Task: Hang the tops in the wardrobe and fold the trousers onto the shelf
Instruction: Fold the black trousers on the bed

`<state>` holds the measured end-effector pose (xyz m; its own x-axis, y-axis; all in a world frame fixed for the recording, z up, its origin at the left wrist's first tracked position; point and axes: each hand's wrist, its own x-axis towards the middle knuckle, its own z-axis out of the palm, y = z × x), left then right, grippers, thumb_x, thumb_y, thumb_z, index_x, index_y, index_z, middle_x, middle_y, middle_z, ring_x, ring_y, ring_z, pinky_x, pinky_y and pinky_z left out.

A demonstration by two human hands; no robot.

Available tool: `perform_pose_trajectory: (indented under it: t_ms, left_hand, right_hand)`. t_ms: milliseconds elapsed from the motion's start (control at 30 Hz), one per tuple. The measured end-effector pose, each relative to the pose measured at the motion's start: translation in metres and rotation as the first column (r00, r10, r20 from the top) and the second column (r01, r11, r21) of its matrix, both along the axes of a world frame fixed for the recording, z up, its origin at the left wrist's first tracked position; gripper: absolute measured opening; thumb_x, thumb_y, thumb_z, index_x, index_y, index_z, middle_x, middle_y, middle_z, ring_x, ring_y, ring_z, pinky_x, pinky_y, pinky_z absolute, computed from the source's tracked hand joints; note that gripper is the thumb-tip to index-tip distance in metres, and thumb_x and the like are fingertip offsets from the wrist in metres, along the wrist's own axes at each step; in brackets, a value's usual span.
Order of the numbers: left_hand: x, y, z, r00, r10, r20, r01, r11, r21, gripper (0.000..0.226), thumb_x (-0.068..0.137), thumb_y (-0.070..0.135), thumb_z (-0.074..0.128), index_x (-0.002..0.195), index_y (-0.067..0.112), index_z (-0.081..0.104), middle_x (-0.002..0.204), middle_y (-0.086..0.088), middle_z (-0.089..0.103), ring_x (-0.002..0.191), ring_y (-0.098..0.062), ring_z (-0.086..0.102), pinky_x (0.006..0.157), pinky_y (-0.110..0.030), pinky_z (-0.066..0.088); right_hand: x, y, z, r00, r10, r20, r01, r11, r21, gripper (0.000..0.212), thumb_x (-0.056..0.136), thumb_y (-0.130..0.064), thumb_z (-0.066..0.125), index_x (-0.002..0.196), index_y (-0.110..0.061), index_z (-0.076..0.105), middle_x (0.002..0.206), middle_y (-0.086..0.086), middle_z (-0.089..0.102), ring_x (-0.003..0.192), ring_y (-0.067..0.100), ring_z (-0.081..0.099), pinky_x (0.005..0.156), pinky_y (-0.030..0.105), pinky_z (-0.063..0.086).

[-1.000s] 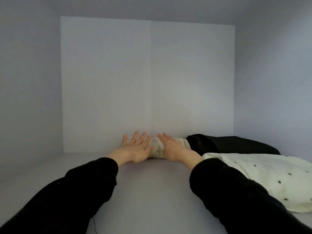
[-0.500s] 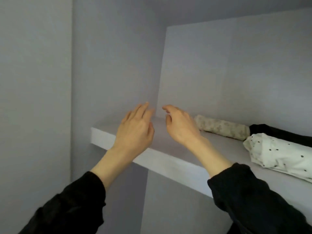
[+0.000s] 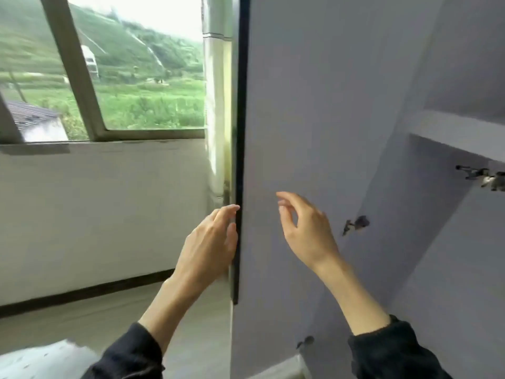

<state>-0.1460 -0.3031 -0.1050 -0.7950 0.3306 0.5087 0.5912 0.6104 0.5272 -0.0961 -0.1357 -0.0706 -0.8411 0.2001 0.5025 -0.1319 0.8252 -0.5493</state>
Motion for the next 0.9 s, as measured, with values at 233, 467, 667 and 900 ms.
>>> perform_pose_trajectory:
  t_ms: [233, 467, 667, 900]
  left_hand:
    - [-0.012, -0.191, -0.065, 0.936, 0.262, 0.234, -0.256, 0.965, -0.054, 0.040, 0.096, 0.013, 0.044, 0.136, 0.016, 0.046, 0.133, 0.002, 0.056, 0.118, -0.014, 0.054, 0.097, -0.026, 0.041]
    - [-0.054, -0.307, -0.106, 0.797, 0.420, 0.435, -0.454, 0.890, -0.028, 0.034, 0.096, 0.022, 0.048, 0.130, 0.022, 0.051, 0.119, 0.007, 0.060, 0.102, -0.002, 0.054, 0.093, -0.023, 0.042]
    - [-0.129, -0.378, -0.121, 0.628, 0.575, 0.524, -0.682, 0.731, 0.015, 0.031, 0.097, 0.022, 0.045, 0.127, 0.023, 0.053, 0.115, 0.007, 0.060, 0.104, -0.006, 0.053, 0.093, -0.025, 0.042]
    - [-0.181, -0.454, -0.129, 0.405, 0.678, 0.613, -0.866, 0.499, 0.020, 0.031, 0.098, 0.021, 0.043, 0.128, 0.023, 0.053, 0.118, 0.009, 0.057, 0.103, -0.005, 0.052, 0.087, -0.018, 0.037]
  right_hand:
    - [-0.044, -0.168, -0.075, 0.906, 0.351, 0.237, -0.325, 0.935, -0.141, 0.032, 0.096, -0.015, 0.047, 0.127, -0.018, 0.055, 0.114, -0.003, 0.061, 0.096, 0.007, 0.055, 0.090, 0.027, 0.044]
    - [-0.143, -0.284, -0.129, 0.707, 0.577, 0.409, -0.569, 0.808, -0.154, 0.035, 0.097, -0.017, 0.047, 0.132, -0.019, 0.051, 0.120, 0.000, 0.060, 0.105, 0.015, 0.057, 0.093, 0.026, 0.042]
    - [-0.272, -0.369, -0.149, 0.540, 0.680, 0.496, -0.723, 0.677, -0.140, 0.034, 0.098, -0.019, 0.043, 0.131, -0.019, 0.050, 0.118, -0.001, 0.061, 0.103, 0.014, 0.057, 0.092, 0.026, 0.041]
    - [-0.379, -0.478, -0.154, 0.299, 0.753, 0.586, -0.883, 0.451, -0.129, 0.037, 0.099, -0.017, 0.039, 0.135, -0.018, 0.046, 0.115, -0.004, 0.061, 0.109, 0.015, 0.054, 0.097, 0.028, 0.039]
